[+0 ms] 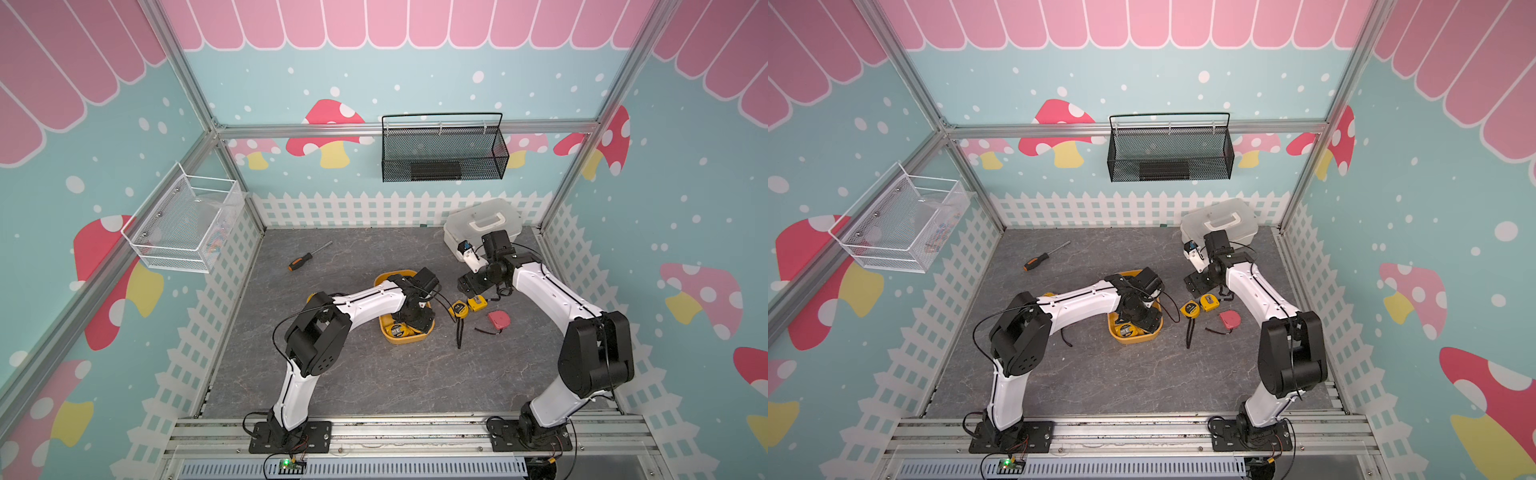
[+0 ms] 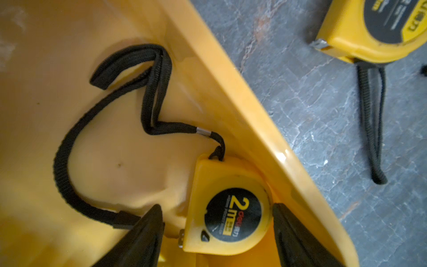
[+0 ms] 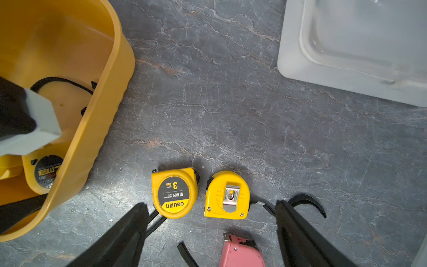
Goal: Take the tape measure out of the storage box
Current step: Pick up the tape measure from the storage box.
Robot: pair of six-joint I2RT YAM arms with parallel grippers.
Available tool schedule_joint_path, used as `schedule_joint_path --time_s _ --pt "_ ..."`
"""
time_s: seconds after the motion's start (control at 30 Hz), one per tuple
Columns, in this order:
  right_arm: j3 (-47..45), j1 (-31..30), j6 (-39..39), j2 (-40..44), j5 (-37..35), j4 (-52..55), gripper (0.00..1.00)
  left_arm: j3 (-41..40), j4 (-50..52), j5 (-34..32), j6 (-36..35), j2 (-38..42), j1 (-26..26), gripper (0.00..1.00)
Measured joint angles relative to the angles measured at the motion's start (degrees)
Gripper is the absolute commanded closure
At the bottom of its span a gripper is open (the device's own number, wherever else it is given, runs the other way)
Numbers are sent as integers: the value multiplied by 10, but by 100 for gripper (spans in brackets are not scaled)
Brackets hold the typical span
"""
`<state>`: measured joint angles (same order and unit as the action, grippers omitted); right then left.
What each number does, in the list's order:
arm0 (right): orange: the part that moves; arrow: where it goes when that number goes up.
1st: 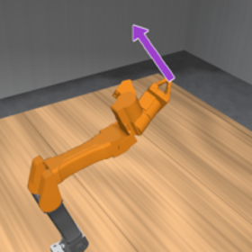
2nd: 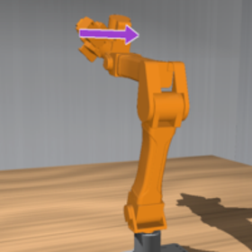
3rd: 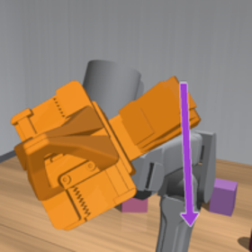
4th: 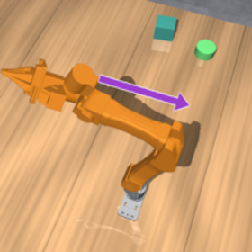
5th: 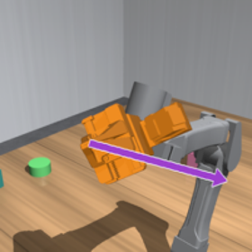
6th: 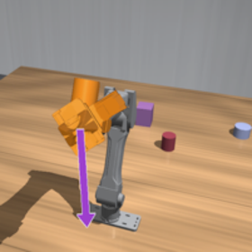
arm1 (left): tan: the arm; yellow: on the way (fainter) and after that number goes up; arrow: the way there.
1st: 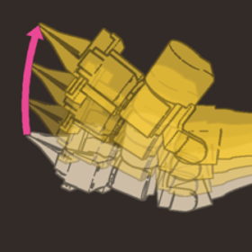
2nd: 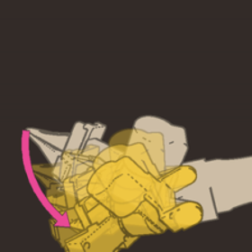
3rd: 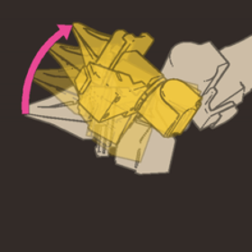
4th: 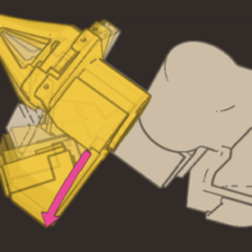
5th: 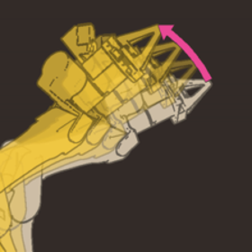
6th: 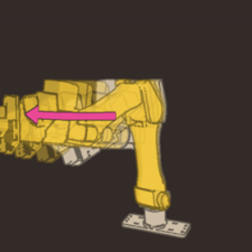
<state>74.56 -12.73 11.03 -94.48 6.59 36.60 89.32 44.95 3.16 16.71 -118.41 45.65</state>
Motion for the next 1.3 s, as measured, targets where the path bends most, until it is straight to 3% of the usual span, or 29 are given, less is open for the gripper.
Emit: schedule_joint_path --time_s 0.5,0.9,1.3 --pt "-4 0 1 0 10 0 13 0 1 -36 2 0 -31 25" --pt "-14 4 1 0 18 -1 13 0 2 -38 -12 0 -21 25" --pt "-26 4 0 0 23 -2 12 24 14 -62 -79 -15 -20 24"
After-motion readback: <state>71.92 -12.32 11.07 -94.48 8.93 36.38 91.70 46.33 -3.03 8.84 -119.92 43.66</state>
